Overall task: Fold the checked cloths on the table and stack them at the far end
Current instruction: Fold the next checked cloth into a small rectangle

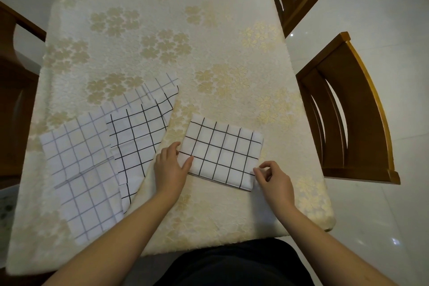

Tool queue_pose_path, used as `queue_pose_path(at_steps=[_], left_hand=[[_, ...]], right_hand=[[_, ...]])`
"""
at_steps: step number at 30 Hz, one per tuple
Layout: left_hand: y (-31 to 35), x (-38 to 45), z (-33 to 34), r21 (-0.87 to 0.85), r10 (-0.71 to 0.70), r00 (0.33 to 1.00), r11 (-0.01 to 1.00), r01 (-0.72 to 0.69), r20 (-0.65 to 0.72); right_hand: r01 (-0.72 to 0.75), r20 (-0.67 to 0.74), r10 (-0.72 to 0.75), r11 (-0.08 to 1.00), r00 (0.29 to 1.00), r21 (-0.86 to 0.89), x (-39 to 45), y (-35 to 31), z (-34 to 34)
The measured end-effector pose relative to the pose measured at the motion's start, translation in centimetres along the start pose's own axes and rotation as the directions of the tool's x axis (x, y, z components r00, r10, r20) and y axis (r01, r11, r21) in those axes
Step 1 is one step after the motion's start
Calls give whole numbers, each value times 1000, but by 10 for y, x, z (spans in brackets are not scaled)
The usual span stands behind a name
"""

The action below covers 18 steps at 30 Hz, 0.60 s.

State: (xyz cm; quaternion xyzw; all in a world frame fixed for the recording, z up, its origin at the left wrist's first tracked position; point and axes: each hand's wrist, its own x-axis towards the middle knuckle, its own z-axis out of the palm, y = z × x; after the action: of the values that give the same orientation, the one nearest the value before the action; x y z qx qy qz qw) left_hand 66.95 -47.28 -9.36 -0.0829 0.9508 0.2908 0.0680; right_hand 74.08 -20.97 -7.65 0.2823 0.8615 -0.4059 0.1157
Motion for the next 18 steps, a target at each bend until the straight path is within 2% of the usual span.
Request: queue_pose_path(at_steps=[2, 4, 7, 9, 11, 14, 18], left_hand=[[-2, -2, -1, 17, 25, 999, 1000, -25, -20], [-3, -4, -3, -29, -2, 1000, 1000, 2, -7], [-7, -5, -4, -97, -46, 999, 994, 47, 20], [-9, -5, -4, -115, -54, 998, 992, 56, 26], [-10, -5, -3, -119, -58, 998, 991, 61, 29], [-11, -4, -3, -93, -35, 998, 995, 39, 43], [-13, -3, -2, -19, 4, 998, 1000, -3, 69]], right_hand=[[69, 2, -69, 998, 998, -9, 0, -4, 5], [212, -15, -213, 976, 977, -46, 0, -7, 13], [473, -12, -493, 841, 870, -263, -3, -8, 34], [551, 60, -580, 729, 812, -406, -5, -9, 51], [570, 145, -584, 659, 799, -491, -5, -12, 66], [552, 223, -523, 637, 822, -539, 5, -11, 78], [521, 243, -481, 610, 842, -597, 13, 2, 76]])
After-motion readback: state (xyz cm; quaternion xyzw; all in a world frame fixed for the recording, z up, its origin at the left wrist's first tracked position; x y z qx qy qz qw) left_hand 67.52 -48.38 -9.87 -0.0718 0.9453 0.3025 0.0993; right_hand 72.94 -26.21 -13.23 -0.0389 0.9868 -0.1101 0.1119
